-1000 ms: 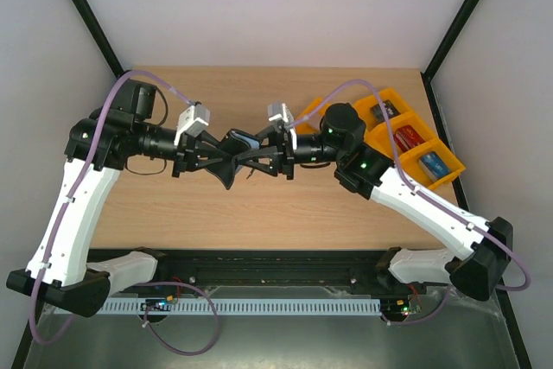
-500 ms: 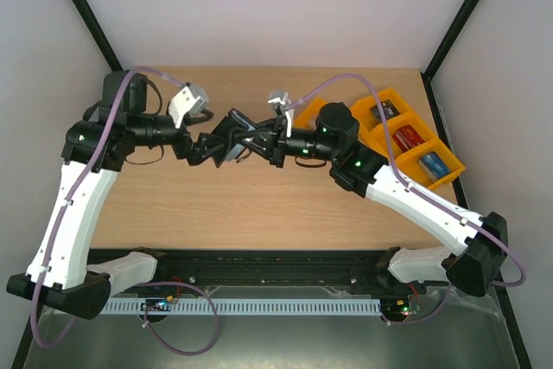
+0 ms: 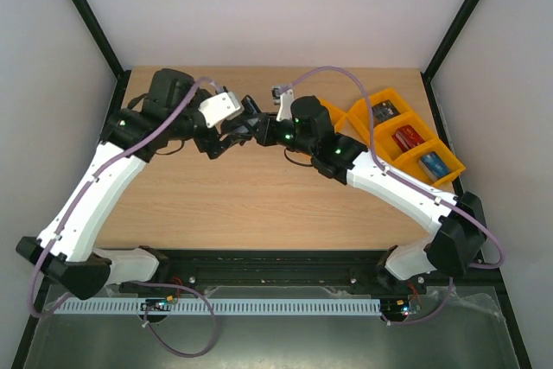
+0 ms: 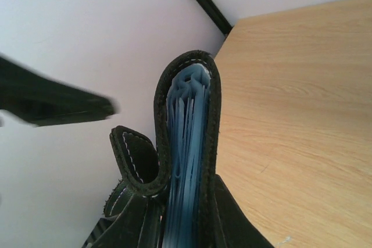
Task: Take the credit cards out of the card holder
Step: Open the card holder.
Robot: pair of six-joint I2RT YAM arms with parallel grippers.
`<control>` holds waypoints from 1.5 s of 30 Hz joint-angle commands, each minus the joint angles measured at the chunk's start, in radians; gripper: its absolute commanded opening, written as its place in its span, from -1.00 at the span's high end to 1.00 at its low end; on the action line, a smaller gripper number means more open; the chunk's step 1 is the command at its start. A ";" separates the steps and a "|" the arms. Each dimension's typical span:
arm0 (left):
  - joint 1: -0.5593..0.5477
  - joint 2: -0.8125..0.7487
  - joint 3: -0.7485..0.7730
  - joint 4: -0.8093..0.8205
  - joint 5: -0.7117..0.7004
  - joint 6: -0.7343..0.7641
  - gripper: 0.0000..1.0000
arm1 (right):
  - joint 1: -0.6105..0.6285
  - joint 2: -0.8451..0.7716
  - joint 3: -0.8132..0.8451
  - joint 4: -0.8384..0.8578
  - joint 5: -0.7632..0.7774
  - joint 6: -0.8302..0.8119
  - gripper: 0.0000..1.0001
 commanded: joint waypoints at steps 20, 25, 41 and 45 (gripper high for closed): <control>0.098 0.020 -0.101 -0.080 -0.003 0.337 -0.99 | 0.006 0.002 0.058 0.183 -0.411 0.037 0.97; 0.124 -0.003 -0.136 -0.068 0.156 0.280 -0.99 | 0.004 -0.001 0.053 0.219 -0.441 0.054 0.97; 0.130 -0.043 -0.214 0.045 0.394 0.005 0.91 | 0.004 -0.003 0.040 0.298 -0.501 0.083 0.97; 0.131 -0.050 -0.207 0.058 0.406 -0.057 0.95 | -0.001 -0.005 0.036 0.306 -0.517 0.074 0.86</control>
